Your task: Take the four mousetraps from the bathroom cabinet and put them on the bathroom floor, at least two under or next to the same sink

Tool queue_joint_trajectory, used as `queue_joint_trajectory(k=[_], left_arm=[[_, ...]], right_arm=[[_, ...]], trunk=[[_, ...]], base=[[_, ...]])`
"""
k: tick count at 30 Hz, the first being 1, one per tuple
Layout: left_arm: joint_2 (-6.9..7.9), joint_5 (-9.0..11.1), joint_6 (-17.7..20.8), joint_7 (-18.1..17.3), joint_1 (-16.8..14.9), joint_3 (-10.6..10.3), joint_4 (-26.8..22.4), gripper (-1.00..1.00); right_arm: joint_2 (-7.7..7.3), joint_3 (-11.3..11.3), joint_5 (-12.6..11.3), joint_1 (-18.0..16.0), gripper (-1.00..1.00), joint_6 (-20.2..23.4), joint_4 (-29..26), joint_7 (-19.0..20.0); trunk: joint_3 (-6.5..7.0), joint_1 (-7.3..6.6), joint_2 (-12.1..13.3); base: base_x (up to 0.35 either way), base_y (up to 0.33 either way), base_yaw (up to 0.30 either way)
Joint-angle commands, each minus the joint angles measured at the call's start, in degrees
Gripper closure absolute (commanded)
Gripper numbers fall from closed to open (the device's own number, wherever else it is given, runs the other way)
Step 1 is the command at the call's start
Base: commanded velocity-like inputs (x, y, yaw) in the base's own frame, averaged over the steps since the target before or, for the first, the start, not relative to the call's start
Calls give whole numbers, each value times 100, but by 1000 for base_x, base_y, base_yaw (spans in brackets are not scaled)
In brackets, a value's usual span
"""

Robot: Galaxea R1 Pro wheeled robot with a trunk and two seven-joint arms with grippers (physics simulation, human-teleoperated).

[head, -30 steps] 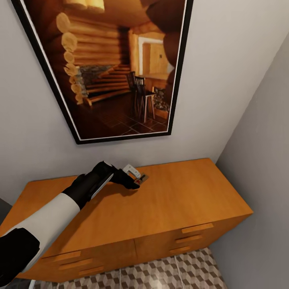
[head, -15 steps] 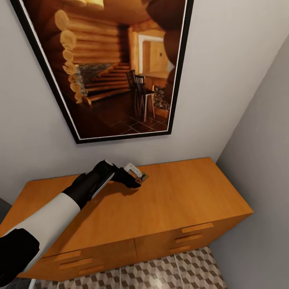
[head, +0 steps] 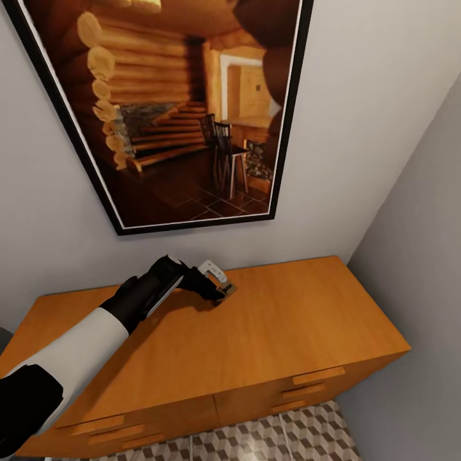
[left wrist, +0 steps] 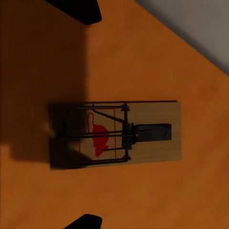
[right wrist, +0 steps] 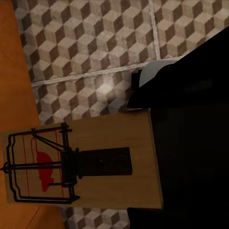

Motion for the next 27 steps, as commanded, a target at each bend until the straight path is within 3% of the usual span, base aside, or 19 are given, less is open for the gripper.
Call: queue_joint_trajectory(k=[1, 17, 27], left_arm=[[2, 49, 39, 21, -8, -23, -4, -100], [-11, 40, 39, 21, -8, -240, 9, -100], [-12, 45, 39, 21, -8, -271, 43, -100]], right_arm=[[-1, 25, -81, -4, 100, -11, 6, 50], [-1, 25, -81, -4, 100, -11, 6, 50], [-1, 25, -81, -4, 100, -11, 6, 50]], trunk=[[-10, 3, -11], [-10, 3, -11], [-10, 3, -11]], base=[[8, 0, 0], [1, 0, 0], [0, 0, 0]])
